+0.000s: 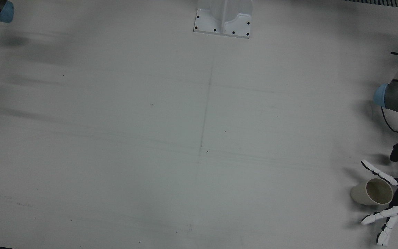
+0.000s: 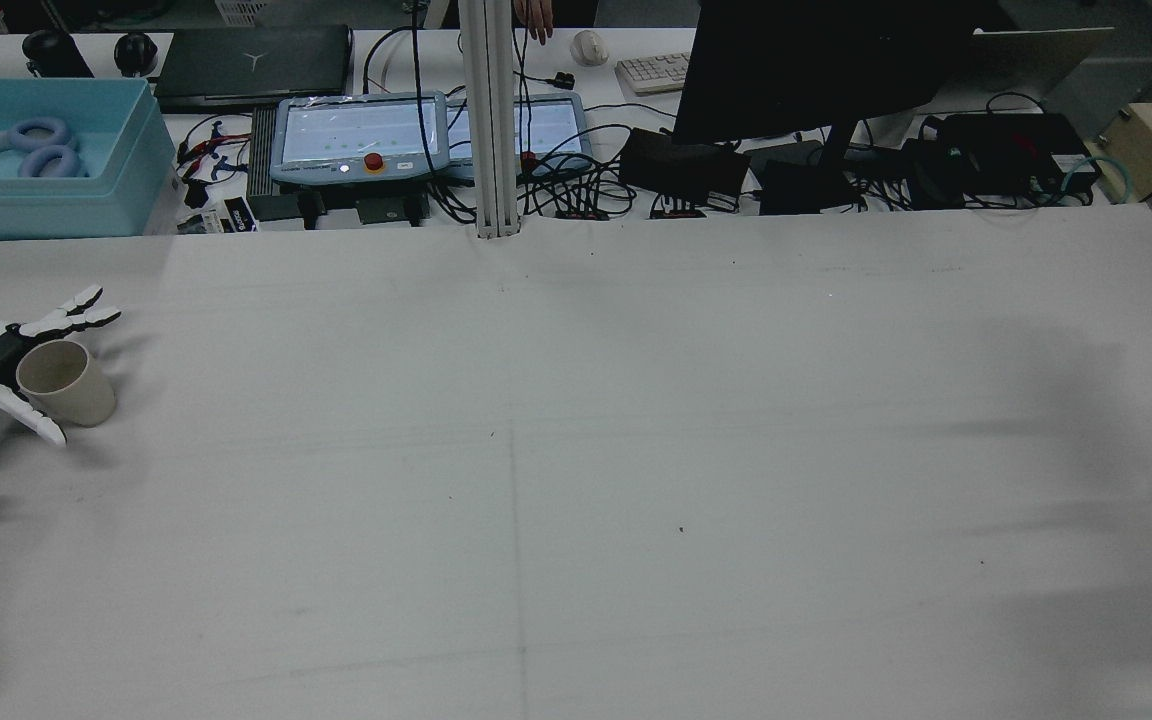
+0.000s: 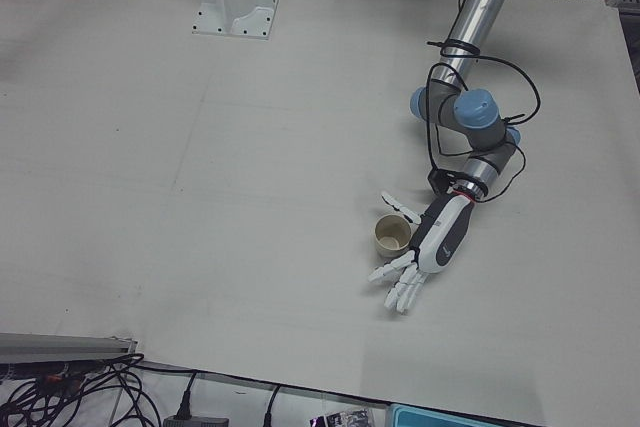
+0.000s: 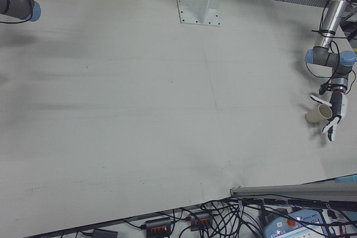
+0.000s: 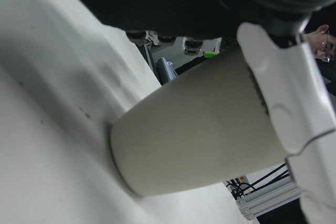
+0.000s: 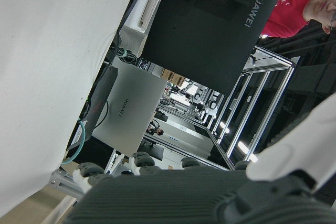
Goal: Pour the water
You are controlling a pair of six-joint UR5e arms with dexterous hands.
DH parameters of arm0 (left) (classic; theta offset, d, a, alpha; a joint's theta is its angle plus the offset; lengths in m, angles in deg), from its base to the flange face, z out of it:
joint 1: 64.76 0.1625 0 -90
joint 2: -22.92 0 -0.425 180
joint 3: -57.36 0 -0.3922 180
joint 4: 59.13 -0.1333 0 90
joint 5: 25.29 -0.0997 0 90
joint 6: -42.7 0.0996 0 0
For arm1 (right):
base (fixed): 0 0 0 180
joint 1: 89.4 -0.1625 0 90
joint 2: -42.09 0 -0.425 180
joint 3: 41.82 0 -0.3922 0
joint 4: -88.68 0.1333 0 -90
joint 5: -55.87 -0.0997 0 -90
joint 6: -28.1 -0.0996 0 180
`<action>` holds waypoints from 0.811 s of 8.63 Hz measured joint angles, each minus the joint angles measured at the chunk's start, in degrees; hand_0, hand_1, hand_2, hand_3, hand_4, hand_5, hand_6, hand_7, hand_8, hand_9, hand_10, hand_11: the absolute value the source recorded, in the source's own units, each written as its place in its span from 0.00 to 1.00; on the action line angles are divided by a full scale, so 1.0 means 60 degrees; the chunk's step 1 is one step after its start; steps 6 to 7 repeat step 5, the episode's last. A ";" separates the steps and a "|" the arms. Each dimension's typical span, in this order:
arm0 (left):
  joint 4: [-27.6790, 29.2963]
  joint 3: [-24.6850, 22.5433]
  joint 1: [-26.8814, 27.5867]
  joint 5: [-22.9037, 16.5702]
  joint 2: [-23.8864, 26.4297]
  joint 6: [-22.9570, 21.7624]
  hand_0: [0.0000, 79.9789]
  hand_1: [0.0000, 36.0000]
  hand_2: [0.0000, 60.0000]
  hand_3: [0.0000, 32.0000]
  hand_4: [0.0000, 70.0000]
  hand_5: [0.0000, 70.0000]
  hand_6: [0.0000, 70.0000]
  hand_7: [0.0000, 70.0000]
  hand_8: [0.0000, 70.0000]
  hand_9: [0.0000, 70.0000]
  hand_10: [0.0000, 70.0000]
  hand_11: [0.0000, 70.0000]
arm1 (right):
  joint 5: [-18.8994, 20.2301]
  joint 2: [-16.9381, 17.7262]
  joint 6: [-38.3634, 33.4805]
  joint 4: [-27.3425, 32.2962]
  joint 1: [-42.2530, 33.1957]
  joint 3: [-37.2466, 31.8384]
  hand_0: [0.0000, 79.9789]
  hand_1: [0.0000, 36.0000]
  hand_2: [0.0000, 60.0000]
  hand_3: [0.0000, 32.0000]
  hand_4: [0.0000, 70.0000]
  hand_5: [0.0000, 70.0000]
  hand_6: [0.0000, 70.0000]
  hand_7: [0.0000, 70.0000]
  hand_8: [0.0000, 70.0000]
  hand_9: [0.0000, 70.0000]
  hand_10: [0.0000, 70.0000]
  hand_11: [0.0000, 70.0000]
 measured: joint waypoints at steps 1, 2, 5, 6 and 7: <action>0.0000 -0.0009 -0.0004 -0.0005 0.0004 -0.0026 0.64 0.02 0.00 0.00 0.18 0.00 0.01 0.05 0.00 0.00 0.00 0.00 | 0.0001 0.0008 -0.0004 0.0003 -0.0020 0.0011 0.40 0.00 0.00 1.00 0.00 0.00 0.00 0.00 0.07 0.00 0.00 0.00; -0.0035 -0.0025 -0.0031 -0.0010 0.0006 -0.0138 0.62 0.00 0.00 0.21 0.06 0.00 0.00 0.04 0.00 0.00 0.00 0.00 | 0.0092 0.0002 -0.0005 0.0004 -0.0105 0.0029 0.41 0.00 0.00 1.00 0.00 0.00 0.00 0.00 0.07 0.00 0.00 0.00; -0.0543 -0.0070 -0.0998 -0.0425 0.0022 -0.1315 0.60 0.00 0.00 0.48 0.04 0.00 0.00 0.04 0.00 0.00 0.00 0.00 | 0.1020 -0.0071 0.0037 0.0005 -0.0971 0.0134 0.43 0.00 0.00 1.00 0.00 0.00 0.00 0.00 0.04 0.00 0.00 0.00; -0.0543 -0.0070 -0.0998 -0.0425 0.0022 -0.1315 0.60 0.00 0.00 0.48 0.04 0.00 0.00 0.04 0.00 0.00 0.00 0.00 | 0.1020 -0.0071 0.0037 0.0005 -0.0971 0.0134 0.43 0.00 0.00 1.00 0.00 0.00 0.00 0.00 0.04 0.00 0.00 0.00; -0.0543 -0.0070 -0.0998 -0.0425 0.0022 -0.1315 0.60 0.00 0.00 0.48 0.04 0.00 0.00 0.04 0.00 0.00 0.00 0.00 | 0.1020 -0.0071 0.0037 0.0005 -0.0971 0.0134 0.43 0.00 0.00 1.00 0.00 0.00 0.00 0.00 0.04 0.00 0.00 0.00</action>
